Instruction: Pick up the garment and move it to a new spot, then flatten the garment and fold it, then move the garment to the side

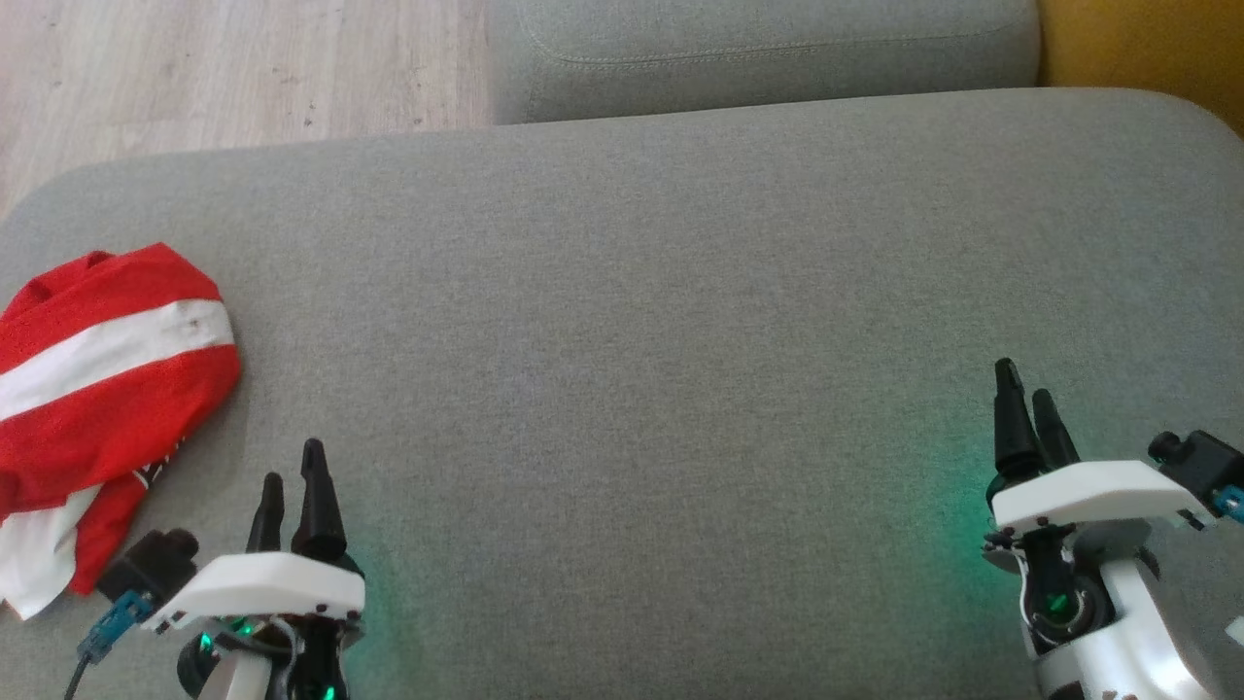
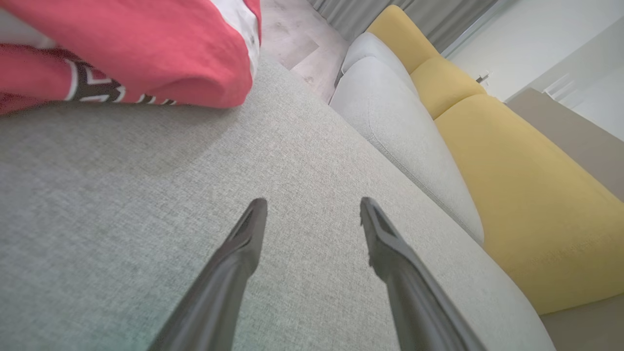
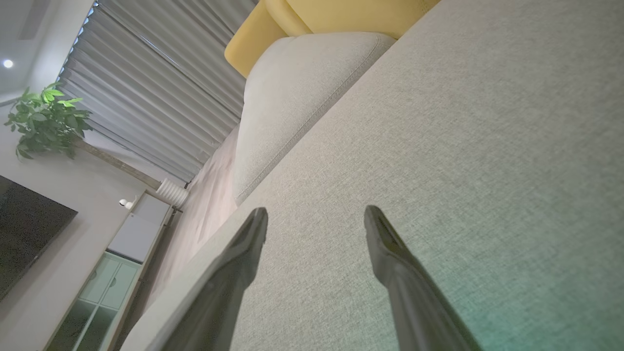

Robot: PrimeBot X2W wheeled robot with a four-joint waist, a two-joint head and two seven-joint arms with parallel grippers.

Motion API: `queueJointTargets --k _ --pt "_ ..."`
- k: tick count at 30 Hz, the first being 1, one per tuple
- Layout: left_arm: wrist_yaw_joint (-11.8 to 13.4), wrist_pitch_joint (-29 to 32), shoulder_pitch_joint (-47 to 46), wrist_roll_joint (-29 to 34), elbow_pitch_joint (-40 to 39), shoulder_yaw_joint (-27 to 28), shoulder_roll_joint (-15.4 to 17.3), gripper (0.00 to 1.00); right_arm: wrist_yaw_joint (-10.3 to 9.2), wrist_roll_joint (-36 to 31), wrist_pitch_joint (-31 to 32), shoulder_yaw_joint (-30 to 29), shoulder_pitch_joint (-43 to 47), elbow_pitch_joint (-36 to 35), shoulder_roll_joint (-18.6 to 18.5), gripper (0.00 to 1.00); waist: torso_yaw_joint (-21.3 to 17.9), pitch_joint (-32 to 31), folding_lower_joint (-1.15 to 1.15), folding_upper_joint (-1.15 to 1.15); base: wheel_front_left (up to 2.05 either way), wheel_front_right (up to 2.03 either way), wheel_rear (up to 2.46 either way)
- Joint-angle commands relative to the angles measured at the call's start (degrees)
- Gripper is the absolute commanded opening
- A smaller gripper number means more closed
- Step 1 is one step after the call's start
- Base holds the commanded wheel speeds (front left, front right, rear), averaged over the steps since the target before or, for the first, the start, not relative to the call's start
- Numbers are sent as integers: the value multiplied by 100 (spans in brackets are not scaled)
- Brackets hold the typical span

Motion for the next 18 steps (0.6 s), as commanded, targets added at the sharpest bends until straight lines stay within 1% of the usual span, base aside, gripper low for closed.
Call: queueJointTargets --k 1,8,18 --pt "15 -65 -334 131 -142 67 60 100 -2 -124 -64 85 -414 -141 -81 100 0 3 0 0 0 0 0" --pt "16 -200 -359 744 -50 43 28 100 -2 -719 -198 196 -555 64 -96 100 -2 47 0 0 0 0 0" --pt "93 -370 -372 1531 15 42 5 100 -3 -1546 -367 314 -701 282 -100 100 -2 71 0 0 0 0 0"
